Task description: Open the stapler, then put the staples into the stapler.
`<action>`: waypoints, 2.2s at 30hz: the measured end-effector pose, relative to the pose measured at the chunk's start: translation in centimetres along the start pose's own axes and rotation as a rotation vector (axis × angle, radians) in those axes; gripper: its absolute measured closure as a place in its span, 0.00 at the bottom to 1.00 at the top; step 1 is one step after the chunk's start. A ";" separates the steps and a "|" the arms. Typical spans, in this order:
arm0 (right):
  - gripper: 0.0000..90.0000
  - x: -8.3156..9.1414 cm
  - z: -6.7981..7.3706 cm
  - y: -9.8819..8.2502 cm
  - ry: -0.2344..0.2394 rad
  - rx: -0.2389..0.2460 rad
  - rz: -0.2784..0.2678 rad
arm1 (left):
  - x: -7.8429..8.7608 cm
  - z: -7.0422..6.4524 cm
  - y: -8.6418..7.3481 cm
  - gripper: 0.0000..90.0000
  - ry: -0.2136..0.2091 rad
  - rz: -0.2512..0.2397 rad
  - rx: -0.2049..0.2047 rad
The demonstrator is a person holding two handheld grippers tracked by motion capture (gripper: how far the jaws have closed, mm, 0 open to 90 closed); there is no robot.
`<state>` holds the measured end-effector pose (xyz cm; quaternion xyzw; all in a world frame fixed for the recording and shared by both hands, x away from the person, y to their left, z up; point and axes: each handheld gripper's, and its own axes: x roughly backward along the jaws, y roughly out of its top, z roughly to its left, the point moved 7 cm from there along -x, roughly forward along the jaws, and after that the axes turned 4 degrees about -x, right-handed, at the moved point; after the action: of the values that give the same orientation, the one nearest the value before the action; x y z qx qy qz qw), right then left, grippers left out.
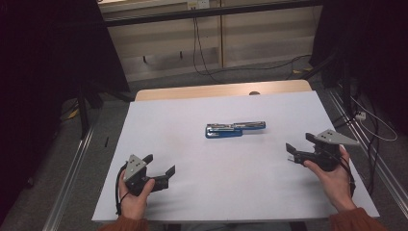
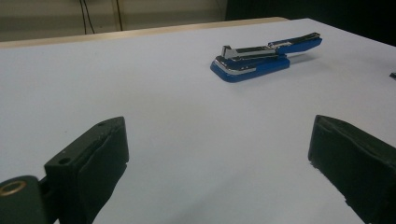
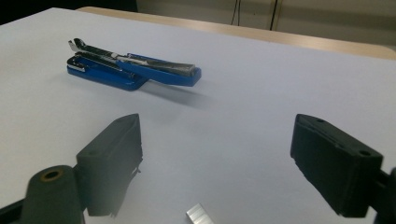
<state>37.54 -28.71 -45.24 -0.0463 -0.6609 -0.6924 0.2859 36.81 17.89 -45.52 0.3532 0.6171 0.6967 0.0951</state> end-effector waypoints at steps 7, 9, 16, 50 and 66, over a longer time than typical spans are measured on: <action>0.13 -0.5 -0.1 0.3 0.063 0.014 0.068 | -0.1 0.0 0.2 0.06 -0.002 -0.009 0.002; 0.14 -0.9 -0.1 0.1 0.093 0.015 0.099 | -0.2 -0.3 0.4 0.05 -0.006 -0.017 -0.016; 0.17 -1.6 0.0 0.5 0.143 0.043 0.185 | -0.4 -0.7 0.3 0.05 -0.025 -0.008 -0.018; 0.30 -2.9 -2.3 -0.3 0.223 0.254 0.469 | -1.1 -0.8 0.6 0.05 -0.035 -0.012 -0.023; 0.60 -2.4 -2.0 -1.8 0.277 0.332 0.610 | -1.1 -0.9 0.6 0.05 -0.044 -0.012 -0.033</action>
<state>39.35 -29.85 -48.12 -0.0998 -0.6751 -0.4584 0.5693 37.28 16.39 -45.35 0.3633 0.6055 0.6981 0.1186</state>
